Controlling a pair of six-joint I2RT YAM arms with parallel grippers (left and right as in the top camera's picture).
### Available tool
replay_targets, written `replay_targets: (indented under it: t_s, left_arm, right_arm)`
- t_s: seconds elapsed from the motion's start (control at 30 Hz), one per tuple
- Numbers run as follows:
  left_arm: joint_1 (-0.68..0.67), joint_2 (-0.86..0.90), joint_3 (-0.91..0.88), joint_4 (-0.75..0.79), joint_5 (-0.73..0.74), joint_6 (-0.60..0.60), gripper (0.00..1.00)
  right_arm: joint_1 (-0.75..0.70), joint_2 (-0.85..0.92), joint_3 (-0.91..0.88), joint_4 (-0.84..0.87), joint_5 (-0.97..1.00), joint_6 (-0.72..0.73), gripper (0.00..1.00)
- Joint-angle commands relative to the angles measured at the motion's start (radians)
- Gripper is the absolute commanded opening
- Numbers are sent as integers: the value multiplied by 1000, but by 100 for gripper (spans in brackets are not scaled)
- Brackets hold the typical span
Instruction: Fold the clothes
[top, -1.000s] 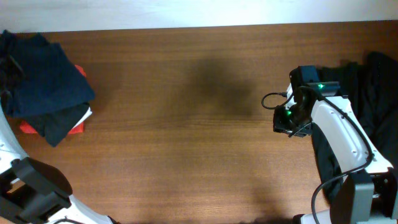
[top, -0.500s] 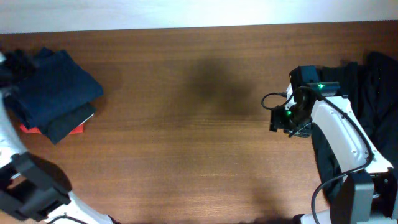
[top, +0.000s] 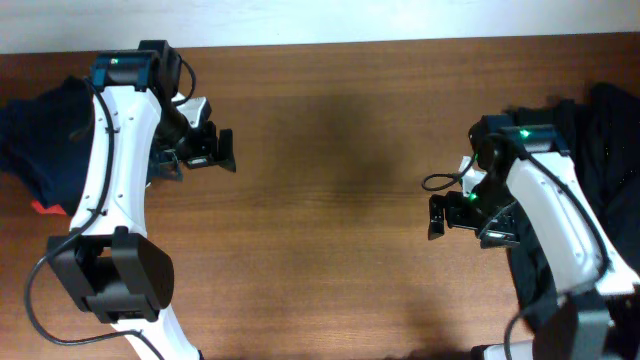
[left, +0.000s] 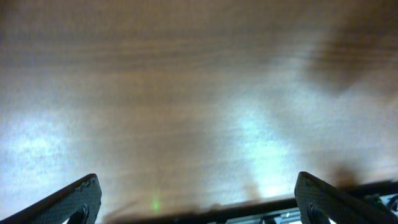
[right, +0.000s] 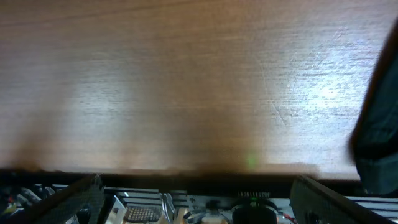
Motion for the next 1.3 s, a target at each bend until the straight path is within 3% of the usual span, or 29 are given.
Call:
replay_targets:
  t_s: [0.0,0.13,0.3,0.43,0.53,0.97,1.1,1.27]
  left_arm:
    - [0,-109,-26,-3,-22,-3,99]
    - [-31,-443,-277,202,-50,-19,99]
    - [-42,-991,-805,566,-67,-26,99]
    - [-42,-1348,-1083,693,-67,-26,99]
    - [-42,-1495,-1180,732,-66,-26,99]
    - [-42,-1503,-1183,715,-66,-26,99]
    - [-42,-1503,-1183,715,-66,-26,99]
    - [-42,-1503,-1183,715,-66,-26,99]
  right_arm:
    - [-5,-244,20,36,-11,0,99]
    - [-5,-545,19,110,59,-1,99]
    - [-5,-763,-41,190,110,-1,99]
    - [-5,-922,-195,252,170,76,99]
    - [-5,-938,-235,225,181,74,99]
    - [-5,-953,-251,233,206,63,99]
    - [20,-1102,-504,608,140,-88,98]
    - [68,-1386,-886,970,134,-95,99]
